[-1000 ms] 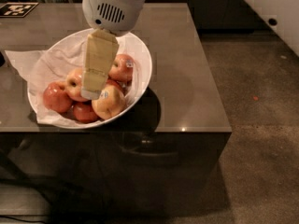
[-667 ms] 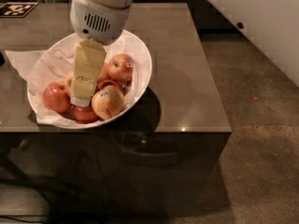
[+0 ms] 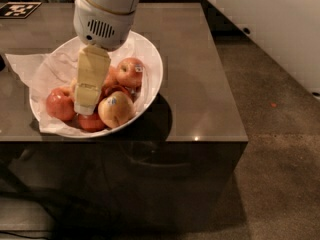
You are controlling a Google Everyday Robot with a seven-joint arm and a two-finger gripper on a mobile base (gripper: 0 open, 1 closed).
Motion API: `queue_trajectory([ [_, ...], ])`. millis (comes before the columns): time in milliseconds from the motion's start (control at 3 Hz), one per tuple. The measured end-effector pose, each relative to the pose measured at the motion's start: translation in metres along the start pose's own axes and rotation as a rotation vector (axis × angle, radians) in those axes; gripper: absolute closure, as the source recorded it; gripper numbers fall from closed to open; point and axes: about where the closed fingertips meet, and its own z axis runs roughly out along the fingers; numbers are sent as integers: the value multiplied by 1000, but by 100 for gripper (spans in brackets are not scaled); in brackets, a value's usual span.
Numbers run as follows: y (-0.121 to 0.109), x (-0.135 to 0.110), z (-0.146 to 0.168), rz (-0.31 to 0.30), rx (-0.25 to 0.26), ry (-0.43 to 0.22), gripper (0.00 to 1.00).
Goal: Pick apple from white bowl
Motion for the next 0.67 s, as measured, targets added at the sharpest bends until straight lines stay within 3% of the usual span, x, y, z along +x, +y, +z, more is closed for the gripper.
queue_trajectory([
  [667, -17, -3, 33, 20, -16, 28, 0],
])
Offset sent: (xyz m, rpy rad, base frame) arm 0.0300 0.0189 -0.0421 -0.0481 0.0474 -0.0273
